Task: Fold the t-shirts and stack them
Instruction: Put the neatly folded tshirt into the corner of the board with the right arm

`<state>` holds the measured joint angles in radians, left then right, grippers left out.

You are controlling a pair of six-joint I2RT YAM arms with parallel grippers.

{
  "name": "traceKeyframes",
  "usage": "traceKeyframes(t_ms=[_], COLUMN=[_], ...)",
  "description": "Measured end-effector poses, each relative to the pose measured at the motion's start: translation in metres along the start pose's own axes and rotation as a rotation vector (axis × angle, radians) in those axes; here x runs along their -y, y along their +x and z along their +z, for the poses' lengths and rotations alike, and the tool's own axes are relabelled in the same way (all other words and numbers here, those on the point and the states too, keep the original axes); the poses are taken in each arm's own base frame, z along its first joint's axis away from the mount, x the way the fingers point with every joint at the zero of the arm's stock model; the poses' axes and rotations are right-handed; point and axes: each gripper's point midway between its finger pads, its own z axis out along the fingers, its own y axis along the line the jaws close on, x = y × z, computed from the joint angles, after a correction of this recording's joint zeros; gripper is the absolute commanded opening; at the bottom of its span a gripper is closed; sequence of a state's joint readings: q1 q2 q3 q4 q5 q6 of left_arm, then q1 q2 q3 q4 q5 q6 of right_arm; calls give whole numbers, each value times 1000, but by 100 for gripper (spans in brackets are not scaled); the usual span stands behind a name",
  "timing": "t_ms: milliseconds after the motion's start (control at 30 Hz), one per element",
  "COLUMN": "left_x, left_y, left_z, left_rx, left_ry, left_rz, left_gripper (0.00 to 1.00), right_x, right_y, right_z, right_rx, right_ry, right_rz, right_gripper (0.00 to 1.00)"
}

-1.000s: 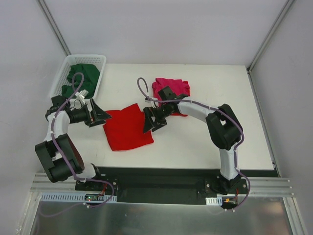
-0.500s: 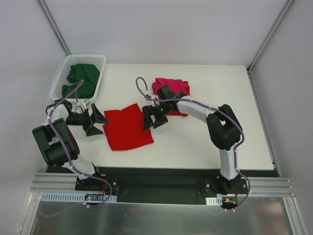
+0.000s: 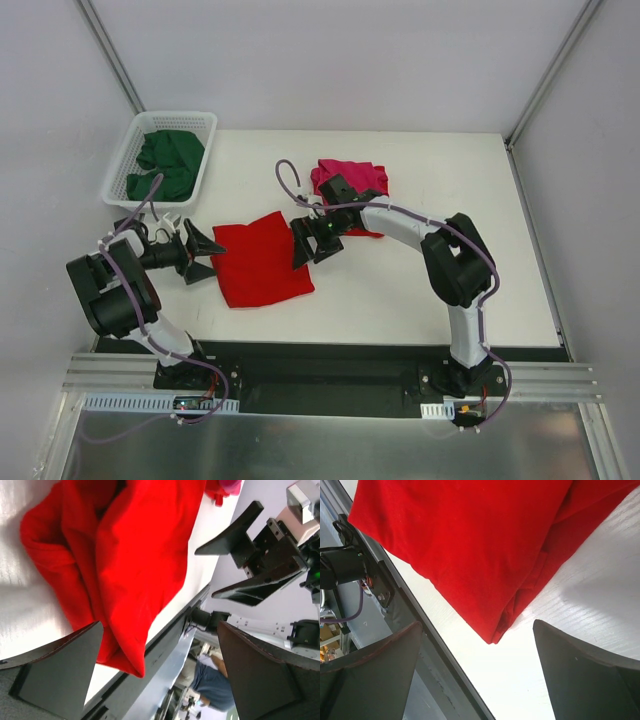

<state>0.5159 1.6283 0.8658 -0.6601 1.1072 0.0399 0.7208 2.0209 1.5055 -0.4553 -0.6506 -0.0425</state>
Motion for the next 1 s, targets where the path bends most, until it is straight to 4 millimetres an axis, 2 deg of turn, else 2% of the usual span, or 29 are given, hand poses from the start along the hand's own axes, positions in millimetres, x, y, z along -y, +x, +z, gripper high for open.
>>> traceKeyframes(t_ms=[100,367,633,700,867,1000], left_x=[-7,-17,-22,-20,-10,-5], left_y=[2,27,21,18,-5,-15], left_z=[3,9,13,11,0,-7], left_rx=[49,134,141,137,174,197], left_ry=[27,63,79,72,20,-28], left_rz=[-20,-43,-58,-59,32,73], left_gripper=[99,99,99,99,99,99], right_x=[-1,-4,-6,-1,13,24], right_y=[0,-5,-7,-7,-6,-1], right_z=[-1,-4,0,1,1,0], right_rx=[-4,3,17,18,21,8], right_ry=[1,-4,-61,-42,31,95], right_rz=[-2,-21,-8,-2,-3,-2], right_gripper=[96,96,96,96,96,96])
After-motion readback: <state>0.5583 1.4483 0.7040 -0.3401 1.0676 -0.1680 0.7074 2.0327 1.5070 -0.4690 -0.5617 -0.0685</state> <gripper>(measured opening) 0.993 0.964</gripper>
